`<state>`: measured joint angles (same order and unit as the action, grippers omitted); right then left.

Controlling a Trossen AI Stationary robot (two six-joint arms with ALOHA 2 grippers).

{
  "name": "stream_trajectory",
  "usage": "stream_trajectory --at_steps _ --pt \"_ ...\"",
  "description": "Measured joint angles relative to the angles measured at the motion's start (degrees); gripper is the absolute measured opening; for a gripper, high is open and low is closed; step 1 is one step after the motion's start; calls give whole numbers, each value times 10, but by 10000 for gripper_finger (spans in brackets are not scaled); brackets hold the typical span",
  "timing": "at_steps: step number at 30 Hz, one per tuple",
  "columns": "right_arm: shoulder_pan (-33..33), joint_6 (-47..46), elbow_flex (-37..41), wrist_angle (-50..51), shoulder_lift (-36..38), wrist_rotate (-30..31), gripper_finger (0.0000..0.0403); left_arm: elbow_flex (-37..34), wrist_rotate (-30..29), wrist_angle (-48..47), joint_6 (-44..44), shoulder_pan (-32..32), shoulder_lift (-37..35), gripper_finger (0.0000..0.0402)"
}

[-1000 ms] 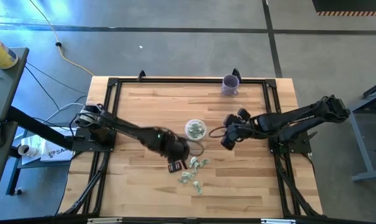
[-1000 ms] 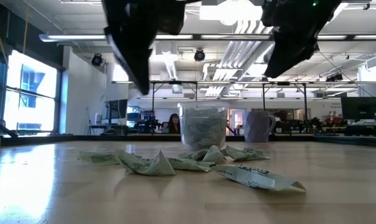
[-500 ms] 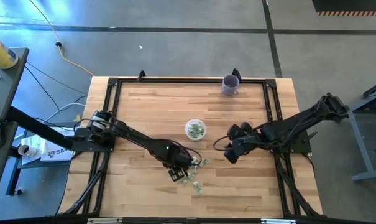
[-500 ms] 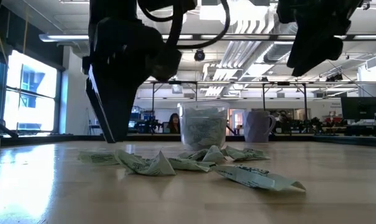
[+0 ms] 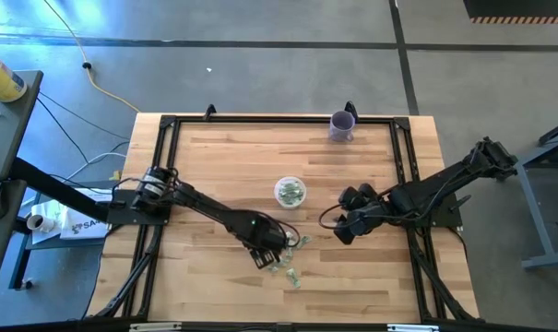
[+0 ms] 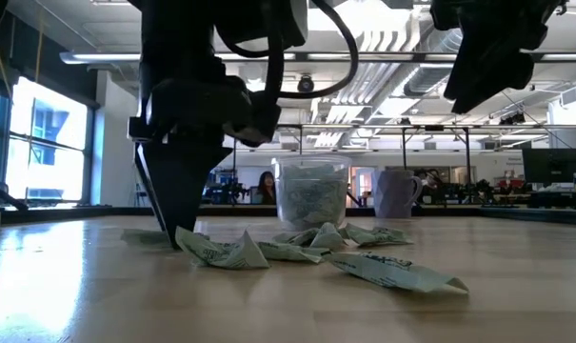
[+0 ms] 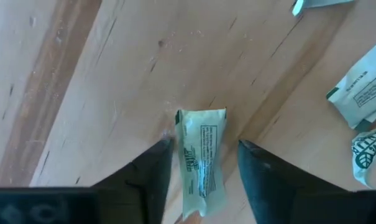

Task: Pick and place Stevia / Truvia into bins
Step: Put the green stevia packet into the transparent container

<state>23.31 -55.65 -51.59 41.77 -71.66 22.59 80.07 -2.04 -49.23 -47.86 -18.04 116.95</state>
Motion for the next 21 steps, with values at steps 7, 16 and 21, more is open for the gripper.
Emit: stream_trajectory --at_steps 7,16,21 --pt "0 1 0 5 0 37 209 0 -12 -14 48 0 1 102" --pt "0 -12 0 -6 0 101 197 -6 -46 -80 107 26 -23 28" --pt "-1 -9 -1 -38 0 157 189 30 -81 -94 191 52 -92 34"
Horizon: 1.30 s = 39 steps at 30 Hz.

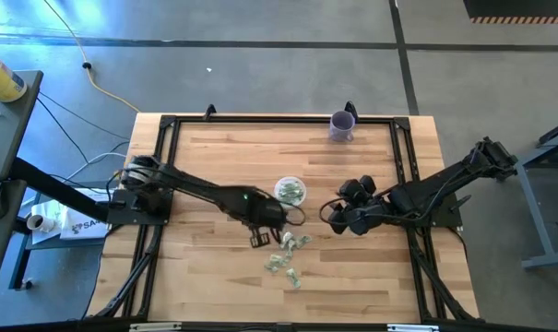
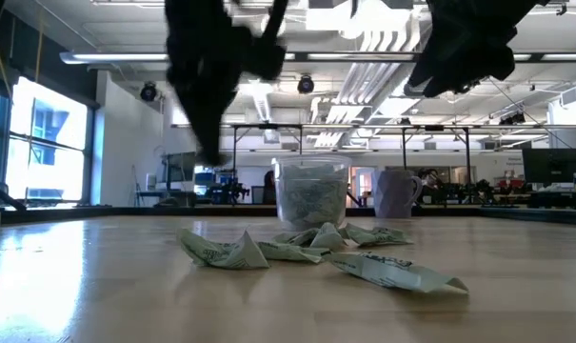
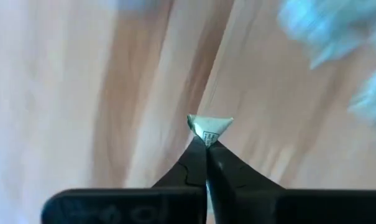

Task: Pick and place Stevia / Truvia into bins
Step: Put the green stevia packet into the transparent container

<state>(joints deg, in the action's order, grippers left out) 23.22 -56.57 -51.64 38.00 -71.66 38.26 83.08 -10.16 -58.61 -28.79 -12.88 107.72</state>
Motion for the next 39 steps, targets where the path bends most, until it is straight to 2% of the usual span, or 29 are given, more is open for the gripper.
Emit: stream_trajectory --at_steps 5,9,12,15,17,19,21,25,34,39 --pt "-8 3 -1 -6 0 23 181 54 -63 72 105 15 -38 25" --pt "-7 4 -1 -9 0 23 175 60 -68 175 209 48 -37 31" --pt "-3 -9 -1 -10 1 19 171 60 -35 227 261 80 -21 37" --pt "8 -20 -1 -10 1 20 166 60 27 249 289 120 3 31" --pt "15 -21 -1 -9 1 20 163 60 65 250 308 143 17 26" --pt "19 -27 -1 -3 1 20 161 60 79 252 323 161 34 28" --pt "20 -31 -1 5 1 24 160 59 85 245 336 171 49 39" --pt "18 -32 -1 22 1 28 162 59 143 233 346 183 61 65" --pt "-1 -16 0 54 2 37 159 60 122 210 344 181 63 74" --pt "-4 -9 0 56 2 34 165 91 108 176 333 181 52 76"
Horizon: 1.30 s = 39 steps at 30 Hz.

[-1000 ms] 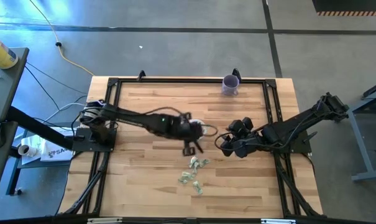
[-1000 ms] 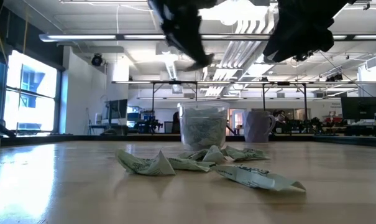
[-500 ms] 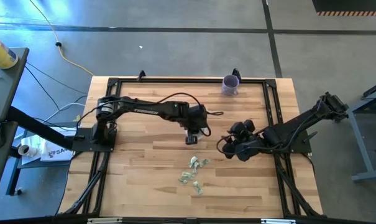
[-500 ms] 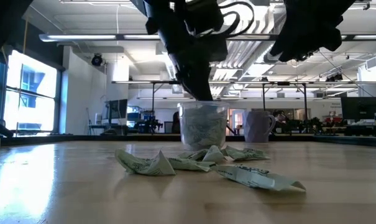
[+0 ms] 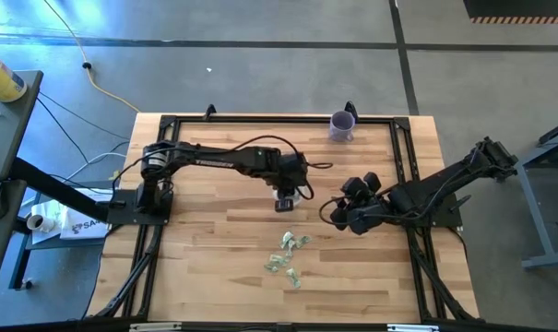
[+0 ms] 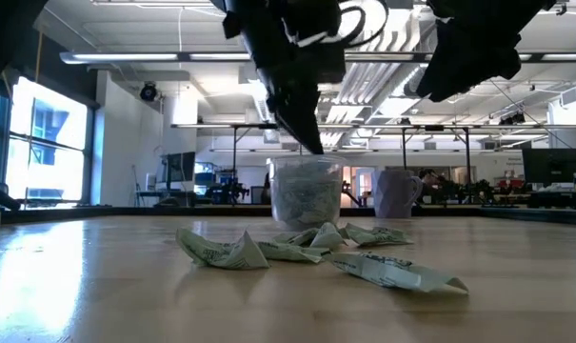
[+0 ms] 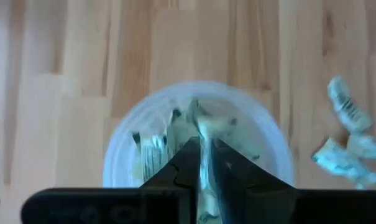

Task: Pick and place Stevia / Truvia into bins
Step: Put the green stevia packet into the transparent container

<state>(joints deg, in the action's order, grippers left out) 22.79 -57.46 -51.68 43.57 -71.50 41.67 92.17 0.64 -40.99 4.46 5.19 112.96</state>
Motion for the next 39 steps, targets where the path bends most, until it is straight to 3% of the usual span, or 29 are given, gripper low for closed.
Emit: stream_trajectory --at_steps 6,13,21,32,39 --pt "1 0 0 1 0 -2 170 36 0 -42 -24 -4 0 112" --pt "1 8 0 3 0 -19 169 109 -18 -173 -72 -49 0 165" --pt "1 27 0 7 0 -27 173 122 -120 -209 -159 -137 0 151" --pt "1 47 0 9 0 -126 174 122 -126 -214 -327 -192 0 116" --pt "6 -12 0 12 -1 -226 173 122 -123 -205 -422 -226 0 141"
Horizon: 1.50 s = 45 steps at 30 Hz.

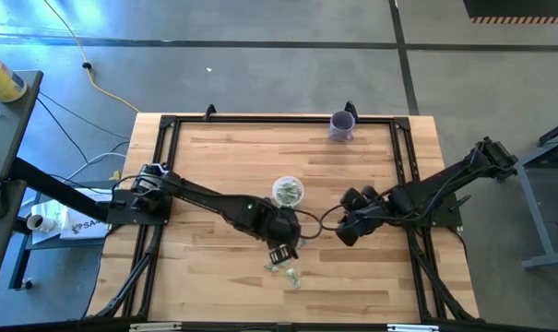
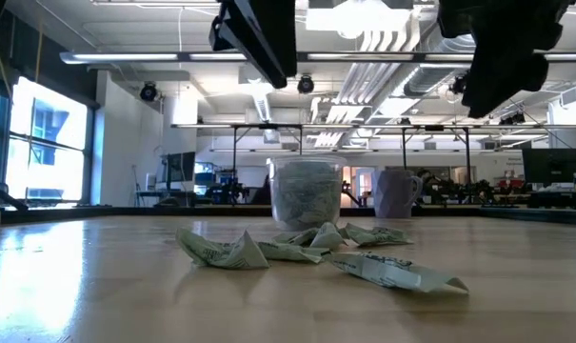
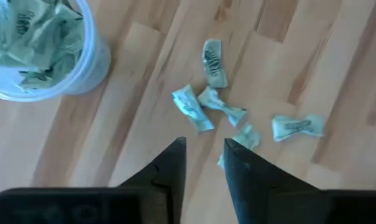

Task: Pick and place Stevia / Truvia into bins
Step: Put the green stevia packet into the transparent container

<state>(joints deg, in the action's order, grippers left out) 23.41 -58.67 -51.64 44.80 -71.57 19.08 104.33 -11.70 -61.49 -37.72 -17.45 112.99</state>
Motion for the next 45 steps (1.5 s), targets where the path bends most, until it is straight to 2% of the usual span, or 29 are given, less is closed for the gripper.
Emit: stream_trajectory --at_steps 6,10,13,16,18,24,28,33,38,45 --pt "18 -55 0 -3 0 -29 179 -1 6 9 -45 2 8 203" --pt "31 -16 1 -74 -14 -68 175 -19 -8 -33 -48 -14 13 225" --pt "32 36 0 -144 -44 -85 172 -23 -51 -76 -67 -56 11 219" --pt "15 86 0 -203 -90 -99 173 -38 -66 -120 -102 -93 1 205" --pt "-1 120 0 -226 -123 -110 175 -56 -68 -111 -132 -107 -4 196" --pt "-40 259 -5 -233 -188 -109 179 -155 -58 -94 -213 -106 -65 186" --pt "-57 372 -17 -235 -209 -109 181 -243 -61 -43 -264 -107 -127 186" --pt "-74 469 -31 -241 -234 -140 202 -357 -91 54 -286 -69 -224 186" --pt "-82 497 -35 -261 -267 -186 233 -445 -99 148 -258 -6 -318 185" --pt "-82 488 -35 -297 -294 -188 248 -491 -99 157 -201 67 -405 184"
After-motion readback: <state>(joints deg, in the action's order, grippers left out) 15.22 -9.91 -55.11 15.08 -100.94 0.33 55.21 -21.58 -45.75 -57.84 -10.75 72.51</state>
